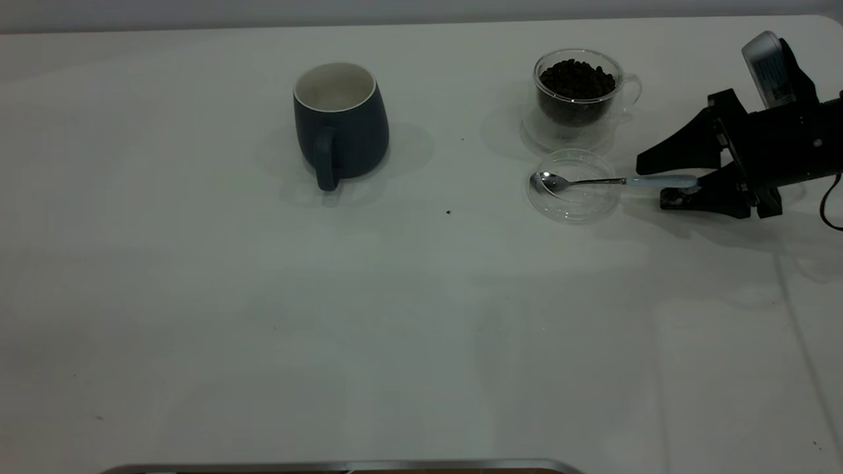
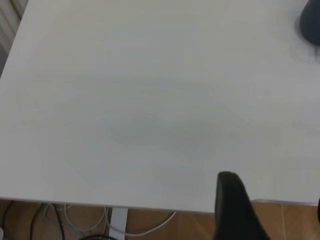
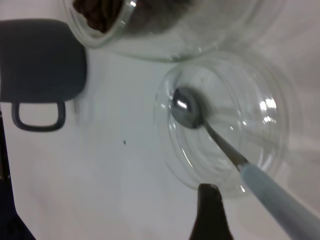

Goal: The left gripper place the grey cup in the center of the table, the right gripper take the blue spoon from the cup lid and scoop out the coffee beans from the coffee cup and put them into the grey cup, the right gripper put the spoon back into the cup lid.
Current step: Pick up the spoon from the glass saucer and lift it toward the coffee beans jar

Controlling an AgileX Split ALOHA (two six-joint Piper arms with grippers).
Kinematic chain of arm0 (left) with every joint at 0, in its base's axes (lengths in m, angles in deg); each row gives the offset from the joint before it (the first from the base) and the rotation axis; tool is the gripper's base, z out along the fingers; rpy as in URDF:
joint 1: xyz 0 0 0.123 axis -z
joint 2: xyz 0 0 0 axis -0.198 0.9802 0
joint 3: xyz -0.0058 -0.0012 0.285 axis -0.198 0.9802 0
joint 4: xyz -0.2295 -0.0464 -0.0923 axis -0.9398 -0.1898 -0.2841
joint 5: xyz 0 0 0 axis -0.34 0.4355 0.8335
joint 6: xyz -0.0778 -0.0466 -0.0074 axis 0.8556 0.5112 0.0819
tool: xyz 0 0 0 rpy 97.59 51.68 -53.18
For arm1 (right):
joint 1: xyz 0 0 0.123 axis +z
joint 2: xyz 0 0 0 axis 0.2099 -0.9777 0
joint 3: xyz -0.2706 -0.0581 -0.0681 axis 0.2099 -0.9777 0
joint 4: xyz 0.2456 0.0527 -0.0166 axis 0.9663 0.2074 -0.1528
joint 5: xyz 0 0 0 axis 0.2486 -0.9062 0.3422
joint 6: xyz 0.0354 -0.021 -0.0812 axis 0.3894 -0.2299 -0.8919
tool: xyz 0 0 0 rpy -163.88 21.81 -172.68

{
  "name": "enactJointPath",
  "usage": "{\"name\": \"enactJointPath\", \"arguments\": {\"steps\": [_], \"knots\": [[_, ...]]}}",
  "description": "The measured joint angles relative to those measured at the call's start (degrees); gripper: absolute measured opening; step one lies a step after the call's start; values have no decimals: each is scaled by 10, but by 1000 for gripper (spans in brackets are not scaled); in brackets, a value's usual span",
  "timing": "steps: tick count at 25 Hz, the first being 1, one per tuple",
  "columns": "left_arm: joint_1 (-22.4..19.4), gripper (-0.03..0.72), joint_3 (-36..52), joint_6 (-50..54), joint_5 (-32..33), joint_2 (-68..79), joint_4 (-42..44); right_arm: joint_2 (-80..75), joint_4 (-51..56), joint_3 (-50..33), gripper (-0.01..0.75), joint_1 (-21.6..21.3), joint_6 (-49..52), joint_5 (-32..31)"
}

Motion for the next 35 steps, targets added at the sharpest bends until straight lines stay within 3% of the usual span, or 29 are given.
{"name": "enactJointPath", "arguments": {"steps": [7, 13, 19, 27, 35], "knots": [[0, 466, 0, 0, 0, 0, 0, 0, 2, 0, 580, 0, -1, 0], [0, 466, 0, 0, 0, 0, 0, 0, -7, 0, 524, 0, 0, 0], [0, 466, 0, 0, 0, 0, 0, 0, -10, 0, 405, 0, 0, 0], [0, 466, 0, 0, 0, 0, 0, 0, -16, 0, 124, 0, 0, -35], [0, 466, 0, 1, 0, 0, 0, 14, -72, 0, 105, 0, 6, -45]]}}
